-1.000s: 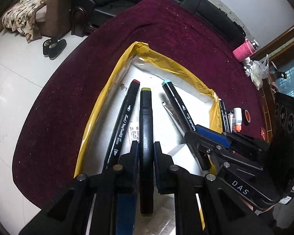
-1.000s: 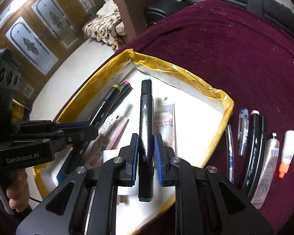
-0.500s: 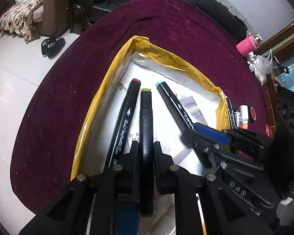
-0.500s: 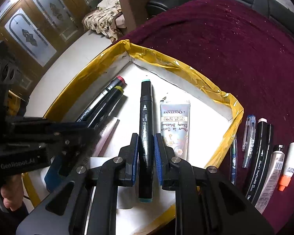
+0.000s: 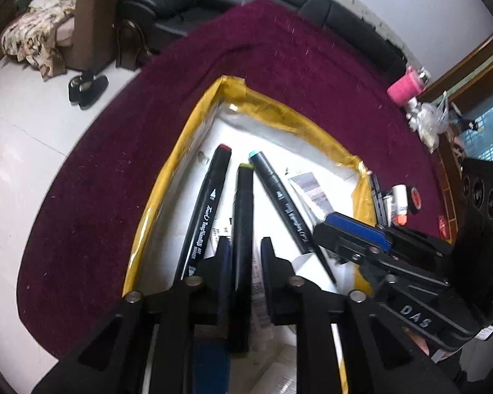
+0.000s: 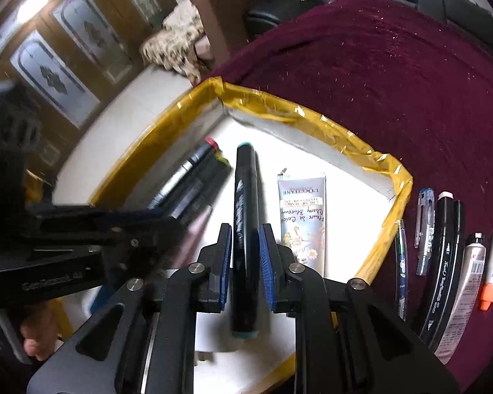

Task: Organize objects
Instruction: 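Open both tools and move back to the table items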

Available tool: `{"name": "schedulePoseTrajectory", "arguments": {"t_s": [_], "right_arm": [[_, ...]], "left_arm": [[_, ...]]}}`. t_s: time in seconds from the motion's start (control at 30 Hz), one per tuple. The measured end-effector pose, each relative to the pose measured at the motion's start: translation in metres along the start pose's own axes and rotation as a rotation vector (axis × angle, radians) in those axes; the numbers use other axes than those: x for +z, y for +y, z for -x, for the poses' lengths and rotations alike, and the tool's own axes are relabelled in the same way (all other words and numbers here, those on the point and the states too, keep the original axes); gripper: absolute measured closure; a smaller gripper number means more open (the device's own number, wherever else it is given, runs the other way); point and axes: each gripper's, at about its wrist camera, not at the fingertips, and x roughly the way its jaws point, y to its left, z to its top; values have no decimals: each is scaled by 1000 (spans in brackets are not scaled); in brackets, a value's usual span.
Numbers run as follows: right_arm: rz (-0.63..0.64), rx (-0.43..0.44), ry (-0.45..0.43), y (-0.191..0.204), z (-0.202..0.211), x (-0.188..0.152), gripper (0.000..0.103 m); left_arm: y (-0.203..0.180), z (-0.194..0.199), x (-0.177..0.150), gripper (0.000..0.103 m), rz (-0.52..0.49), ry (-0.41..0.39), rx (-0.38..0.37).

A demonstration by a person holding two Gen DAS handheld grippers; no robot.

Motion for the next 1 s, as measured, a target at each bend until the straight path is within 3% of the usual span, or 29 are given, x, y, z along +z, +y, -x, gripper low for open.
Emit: {"name": "schedulePoseTrajectory", "arguments": {"t_s": [0.03,0.1,0.13,0.27,0.4,0.43,0.47,0.5,0.57,1.0], "right_arm": [[-5,8,-19,-1,9,-3,84],[-27,26,-54,-5,24,-10,84],[-51,41,-69,-9,34,-16,84],[-119,100,-142,-27,73,-59,84],[-200,75,-181,-58,101,-103,84],[-225,50,-190,-69,107,-115,79],[-240,32,-193,-79,109,-118,64],[-265,4,-197,-89,112,-125,59],[-306,-37,-199,-109,116,-134,57],[-341,-119,-203,-159,109,-105,57]], "left_arm": [[-3,6,-3,69,1,-19,-11],[-11,18,-10,45,-8,-65,-27],[-20,26,-17,42,-21,-104,-34],[-52,39,-40,42,-30,-171,-85],[-92,32,-55,42,-84,-146,-151],[-105,29,-59,42,-102,-142,-167],[-111,28,-61,42,-112,-138,-170],[-120,24,-64,42,-126,-130,-166],[-133,19,-69,42,-148,-113,-160],[-152,11,-85,42,-156,-67,-116]]}}
